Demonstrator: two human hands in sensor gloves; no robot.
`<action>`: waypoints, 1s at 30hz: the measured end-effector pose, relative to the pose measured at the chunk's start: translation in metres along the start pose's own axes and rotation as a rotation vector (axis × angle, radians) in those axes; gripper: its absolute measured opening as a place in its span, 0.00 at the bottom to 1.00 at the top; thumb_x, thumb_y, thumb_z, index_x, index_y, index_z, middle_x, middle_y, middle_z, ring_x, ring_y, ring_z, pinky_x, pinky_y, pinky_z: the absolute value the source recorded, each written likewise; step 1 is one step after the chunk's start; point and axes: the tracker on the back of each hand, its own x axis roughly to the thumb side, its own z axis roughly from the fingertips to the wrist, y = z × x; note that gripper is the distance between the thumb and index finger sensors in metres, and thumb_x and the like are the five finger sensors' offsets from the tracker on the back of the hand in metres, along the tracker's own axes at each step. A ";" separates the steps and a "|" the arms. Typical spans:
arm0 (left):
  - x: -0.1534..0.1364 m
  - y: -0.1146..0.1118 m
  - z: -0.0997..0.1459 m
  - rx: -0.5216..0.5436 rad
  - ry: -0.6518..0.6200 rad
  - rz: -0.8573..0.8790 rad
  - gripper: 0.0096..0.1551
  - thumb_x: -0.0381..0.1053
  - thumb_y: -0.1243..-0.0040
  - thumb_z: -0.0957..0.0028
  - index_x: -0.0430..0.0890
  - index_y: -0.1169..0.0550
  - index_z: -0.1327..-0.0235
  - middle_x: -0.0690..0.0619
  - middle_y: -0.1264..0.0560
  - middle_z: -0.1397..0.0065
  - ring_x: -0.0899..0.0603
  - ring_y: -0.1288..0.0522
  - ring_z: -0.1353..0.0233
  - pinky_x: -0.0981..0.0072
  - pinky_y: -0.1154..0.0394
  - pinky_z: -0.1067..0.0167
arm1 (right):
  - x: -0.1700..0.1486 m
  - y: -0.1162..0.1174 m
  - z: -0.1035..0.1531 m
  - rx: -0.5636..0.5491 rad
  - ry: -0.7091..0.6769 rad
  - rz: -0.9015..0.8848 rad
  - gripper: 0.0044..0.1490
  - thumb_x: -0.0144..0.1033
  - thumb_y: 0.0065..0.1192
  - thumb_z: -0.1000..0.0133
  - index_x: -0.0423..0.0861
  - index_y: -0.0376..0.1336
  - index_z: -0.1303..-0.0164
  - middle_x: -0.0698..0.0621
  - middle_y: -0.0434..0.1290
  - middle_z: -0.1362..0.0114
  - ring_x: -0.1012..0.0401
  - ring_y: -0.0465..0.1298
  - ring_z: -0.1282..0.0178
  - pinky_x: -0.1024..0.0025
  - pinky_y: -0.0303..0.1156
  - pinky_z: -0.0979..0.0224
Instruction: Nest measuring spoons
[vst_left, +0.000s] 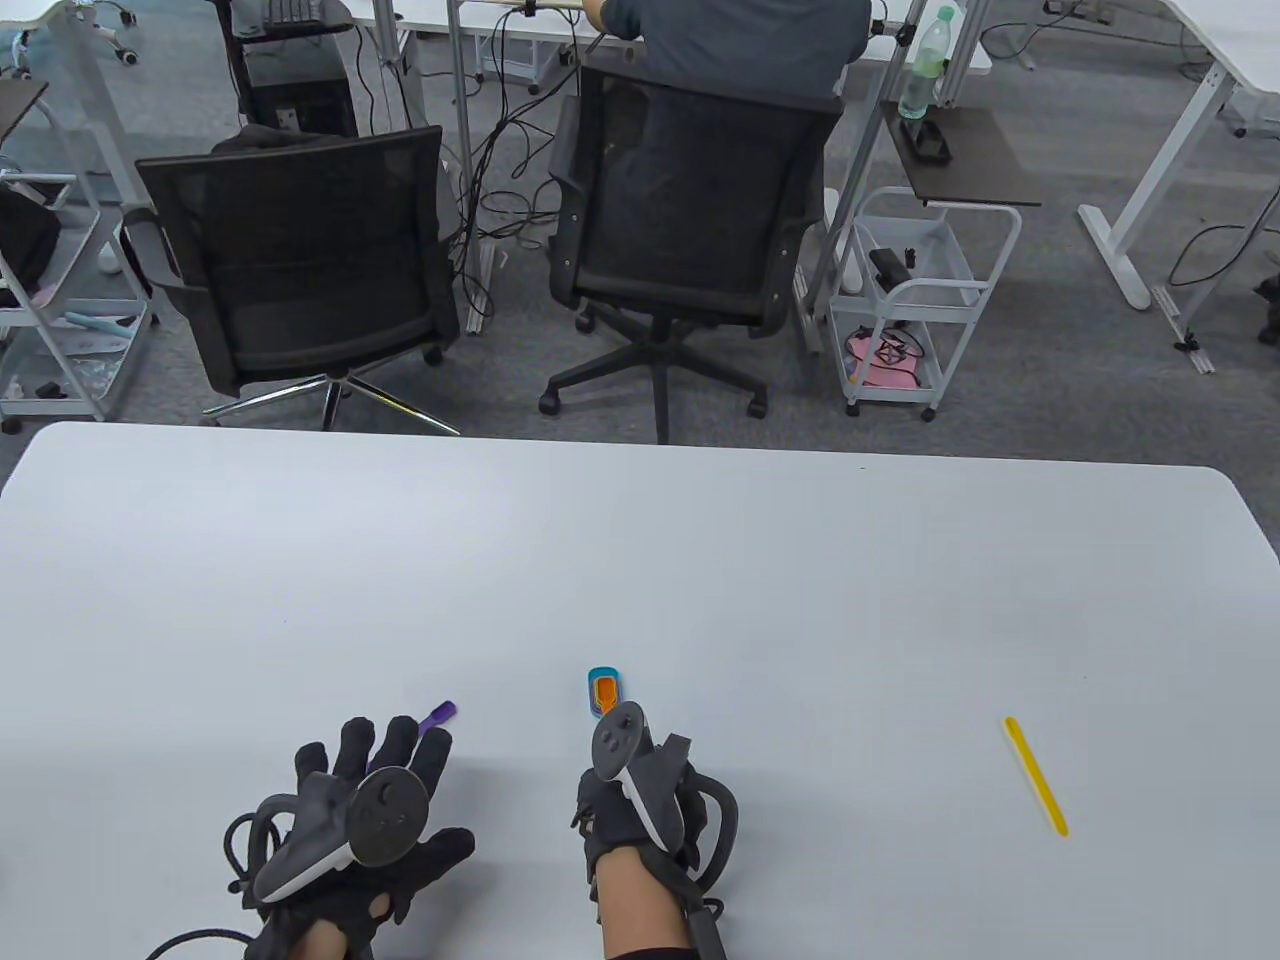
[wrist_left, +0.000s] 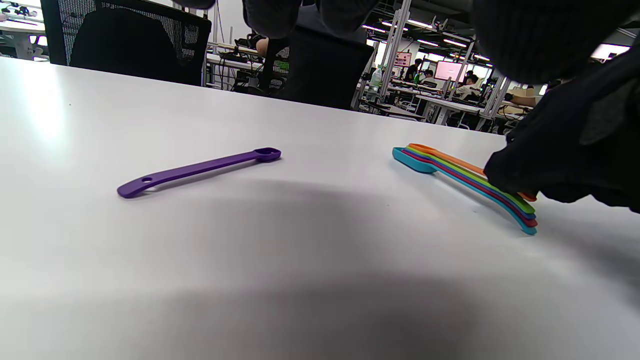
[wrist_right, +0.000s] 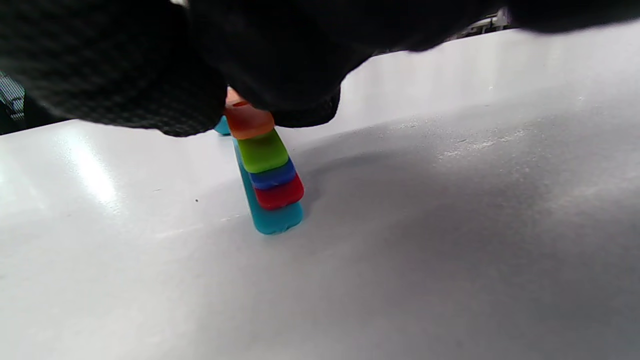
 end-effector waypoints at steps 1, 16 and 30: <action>0.000 0.000 0.000 -0.001 0.000 0.000 0.63 0.77 0.38 0.54 0.49 0.46 0.11 0.39 0.50 0.08 0.20 0.56 0.12 0.14 0.60 0.31 | -0.001 0.001 -0.001 0.002 0.000 -0.002 0.38 0.59 0.78 0.56 0.39 0.75 0.50 0.63 0.82 0.73 0.70 0.76 0.88 0.66 0.81 0.81; -0.016 -0.001 0.000 -0.005 0.049 0.045 0.63 0.76 0.38 0.54 0.49 0.45 0.11 0.39 0.50 0.08 0.20 0.56 0.12 0.15 0.59 0.30 | -0.059 -0.072 -0.010 -0.105 -0.258 -0.146 0.54 0.70 0.68 0.54 0.44 0.62 0.26 0.44 0.77 0.35 0.45 0.82 0.48 0.38 0.74 0.43; -0.047 -0.013 -0.015 -0.049 0.211 0.025 0.62 0.75 0.38 0.54 0.49 0.46 0.11 0.40 0.48 0.08 0.21 0.57 0.12 0.15 0.60 0.30 | -0.156 -0.079 -0.037 0.094 -0.607 -0.049 0.65 0.76 0.61 0.56 0.59 0.35 0.18 0.45 0.28 0.13 0.34 0.28 0.16 0.15 0.31 0.31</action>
